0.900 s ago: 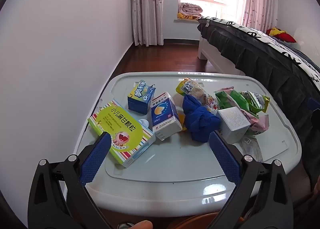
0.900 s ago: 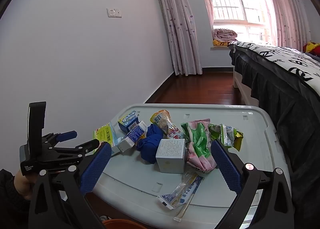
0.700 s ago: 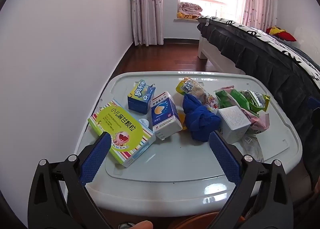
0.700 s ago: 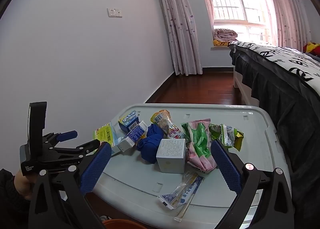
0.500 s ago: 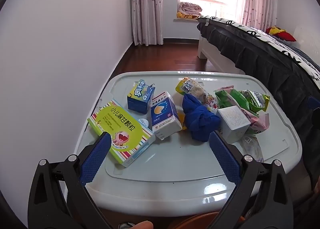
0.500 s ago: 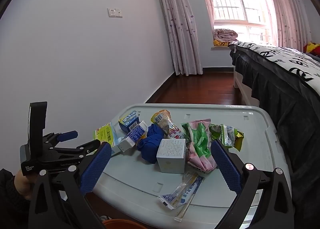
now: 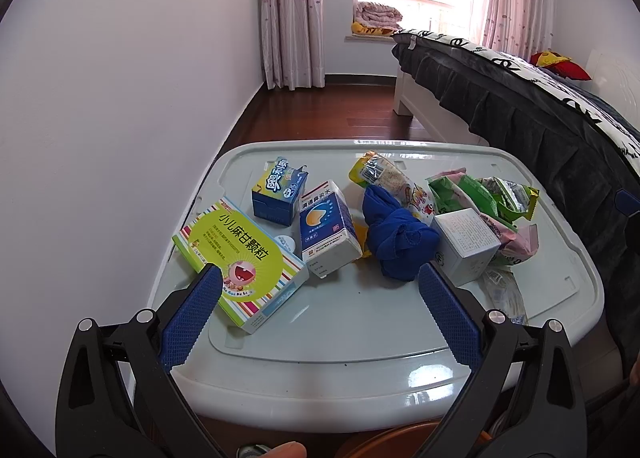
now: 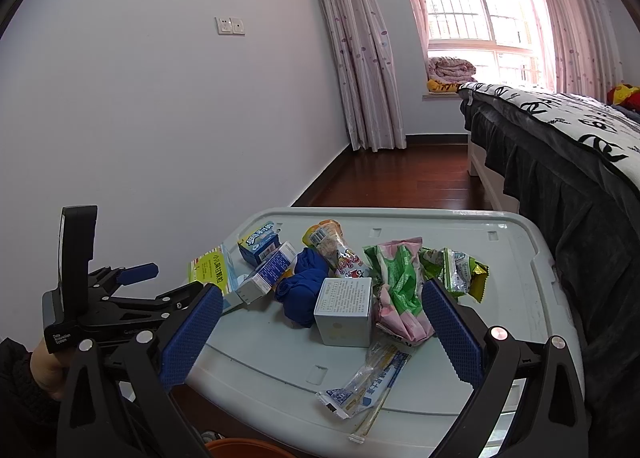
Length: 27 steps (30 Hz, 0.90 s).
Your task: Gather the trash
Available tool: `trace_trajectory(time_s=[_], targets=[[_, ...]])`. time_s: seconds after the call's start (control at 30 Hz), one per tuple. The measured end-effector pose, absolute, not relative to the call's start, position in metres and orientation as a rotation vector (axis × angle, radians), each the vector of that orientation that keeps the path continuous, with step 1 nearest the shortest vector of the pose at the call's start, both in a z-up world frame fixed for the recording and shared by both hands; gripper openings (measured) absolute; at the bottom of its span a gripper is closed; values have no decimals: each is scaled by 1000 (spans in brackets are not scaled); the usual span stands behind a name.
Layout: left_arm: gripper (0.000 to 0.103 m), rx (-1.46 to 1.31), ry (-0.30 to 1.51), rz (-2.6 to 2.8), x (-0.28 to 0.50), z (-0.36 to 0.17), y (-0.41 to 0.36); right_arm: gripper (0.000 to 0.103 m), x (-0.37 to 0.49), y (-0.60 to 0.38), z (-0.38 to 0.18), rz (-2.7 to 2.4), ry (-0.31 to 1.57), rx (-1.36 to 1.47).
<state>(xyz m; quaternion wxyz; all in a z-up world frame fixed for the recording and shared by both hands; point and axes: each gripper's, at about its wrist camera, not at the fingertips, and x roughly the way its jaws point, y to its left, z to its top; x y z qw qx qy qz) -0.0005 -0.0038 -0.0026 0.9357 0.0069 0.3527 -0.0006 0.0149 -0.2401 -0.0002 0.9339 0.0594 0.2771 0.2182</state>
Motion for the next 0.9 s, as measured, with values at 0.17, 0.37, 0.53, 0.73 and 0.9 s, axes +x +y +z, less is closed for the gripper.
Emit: trace_trajectory(time_s=[0.17,0.37,0.53,0.73,0.9], targets=[[96,15,720,1,0,-3,-3,98,15,-235,0,448,565,121],[96,16,722,-1,0,-3,-3,98,15,-238,0,449,563,122],[96,13,723,-1,1,-4,-3,98,14,-240,1,450,564,124],[96,13,722,-1,2,-5,-1,98,15,-239,0,450,563,124],[96,15,722,0,1,-4,-4,98,15,-240,0,451,564,125]])
